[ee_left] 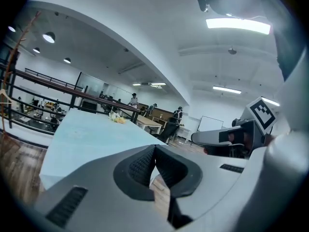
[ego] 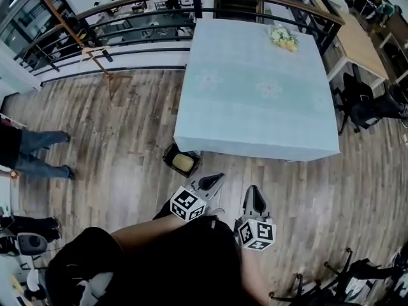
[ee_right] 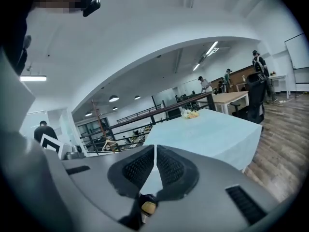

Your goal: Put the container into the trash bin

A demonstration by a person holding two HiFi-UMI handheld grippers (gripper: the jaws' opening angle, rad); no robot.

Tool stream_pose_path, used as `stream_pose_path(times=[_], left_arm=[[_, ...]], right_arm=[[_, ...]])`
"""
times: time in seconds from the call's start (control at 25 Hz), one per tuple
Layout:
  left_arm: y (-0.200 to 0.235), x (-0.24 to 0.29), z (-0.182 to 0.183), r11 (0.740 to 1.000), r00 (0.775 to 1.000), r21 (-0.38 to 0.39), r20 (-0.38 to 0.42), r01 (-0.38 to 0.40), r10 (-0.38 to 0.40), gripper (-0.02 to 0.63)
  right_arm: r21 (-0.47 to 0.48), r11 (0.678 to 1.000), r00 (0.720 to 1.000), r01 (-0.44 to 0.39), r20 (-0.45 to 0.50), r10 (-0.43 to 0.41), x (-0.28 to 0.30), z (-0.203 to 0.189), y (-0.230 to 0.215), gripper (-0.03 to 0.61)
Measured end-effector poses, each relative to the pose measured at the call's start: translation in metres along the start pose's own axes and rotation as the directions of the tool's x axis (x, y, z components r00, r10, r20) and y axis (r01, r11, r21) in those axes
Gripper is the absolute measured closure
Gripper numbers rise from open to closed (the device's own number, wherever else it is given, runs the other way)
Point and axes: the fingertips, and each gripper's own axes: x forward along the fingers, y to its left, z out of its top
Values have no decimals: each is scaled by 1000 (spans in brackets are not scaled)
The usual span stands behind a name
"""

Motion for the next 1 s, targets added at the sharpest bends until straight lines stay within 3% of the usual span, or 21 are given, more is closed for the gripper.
stream_pose_path(times=[0.16, 0.4, 0.6, 0.72, 0.88, 1.0], left_arm=[[-26, 24, 13, 998, 999, 49, 2, 34, -34, 600], [-37, 87, 29, 993, 997, 88, 0, 83, -83, 600], [-21, 138, 55, 993, 994, 51, 22, 103, -104, 600], [-6, 163, 79, 992, 993, 67, 33, 108, -111, 600], [26, 184, 108, 992, 994, 96, 55, 88, -93, 600], [53, 196, 130, 996, 995, 74, 84, 53, -59, 600]], right_arm=[[61, 995, 997, 74, 13, -74, -17, -6, -38, 537], [89, 992, 996, 86, 15, -88, 6, 11, -80, 538], [28, 996, 996, 80, 31, -80, 47, 52, -95, 537], [-22, 996, 996, 90, 27, -89, 82, 80, -104, 537], [-86, 994, 998, 63, 5, -63, 132, 105, -102, 537], [-130, 990, 999, 51, 14, -50, 165, 123, -97, 538]])
